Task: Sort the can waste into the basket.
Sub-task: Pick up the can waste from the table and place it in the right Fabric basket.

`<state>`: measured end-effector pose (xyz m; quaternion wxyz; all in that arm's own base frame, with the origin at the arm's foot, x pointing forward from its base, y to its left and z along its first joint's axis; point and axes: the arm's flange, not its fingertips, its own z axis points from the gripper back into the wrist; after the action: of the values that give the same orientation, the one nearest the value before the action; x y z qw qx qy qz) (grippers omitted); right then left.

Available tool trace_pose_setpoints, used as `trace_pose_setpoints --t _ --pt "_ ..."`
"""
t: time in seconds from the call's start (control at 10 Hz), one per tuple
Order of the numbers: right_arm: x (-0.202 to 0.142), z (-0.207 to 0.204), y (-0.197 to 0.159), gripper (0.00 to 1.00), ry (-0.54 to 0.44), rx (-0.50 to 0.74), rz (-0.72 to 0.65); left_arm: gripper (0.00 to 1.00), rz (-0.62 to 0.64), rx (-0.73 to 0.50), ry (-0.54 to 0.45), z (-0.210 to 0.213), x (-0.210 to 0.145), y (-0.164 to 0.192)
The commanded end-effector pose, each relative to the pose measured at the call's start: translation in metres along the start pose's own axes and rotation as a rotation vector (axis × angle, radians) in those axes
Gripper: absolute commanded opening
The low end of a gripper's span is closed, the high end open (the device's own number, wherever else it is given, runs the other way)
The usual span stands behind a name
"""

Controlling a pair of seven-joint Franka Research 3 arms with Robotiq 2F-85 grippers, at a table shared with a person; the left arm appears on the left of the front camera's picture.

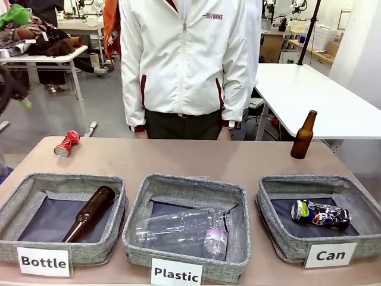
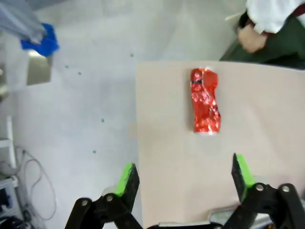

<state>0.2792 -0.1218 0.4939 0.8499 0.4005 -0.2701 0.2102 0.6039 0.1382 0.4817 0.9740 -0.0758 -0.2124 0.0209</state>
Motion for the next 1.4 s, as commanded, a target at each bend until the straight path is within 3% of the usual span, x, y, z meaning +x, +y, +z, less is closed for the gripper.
trace_pose_setpoints --t 0.0,0.2,0.5,1.0,1.3 --pt "0.0 0.003 -0.001 1.0 -0.002 0.004 0.027 1.0 0.001 -0.022 0.098 -0.029 0.051 0.0" --pt "0.0 0.003 -0.001 1.0 -0.002 0.004 0.027 1.0 -0.059 -0.015 0.158 -0.09 0.077 -0.006" --pt "0.0 0.003 -0.001 1.0 -0.002 0.004 0.027 1.0 -0.108 -0.007 0.23 -0.15 0.083 -0.016" --pt "0.0 0.003 -0.001 1.0 -0.002 0.004 0.027 1.0 -0.127 0.019 0.293 -0.204 0.045 -0.041" --pt "0.0 0.003 -0.001 1.0 -0.002 0.004 0.027 1.0 -0.142 0.039 0.298 -0.215 0.036 -0.045"
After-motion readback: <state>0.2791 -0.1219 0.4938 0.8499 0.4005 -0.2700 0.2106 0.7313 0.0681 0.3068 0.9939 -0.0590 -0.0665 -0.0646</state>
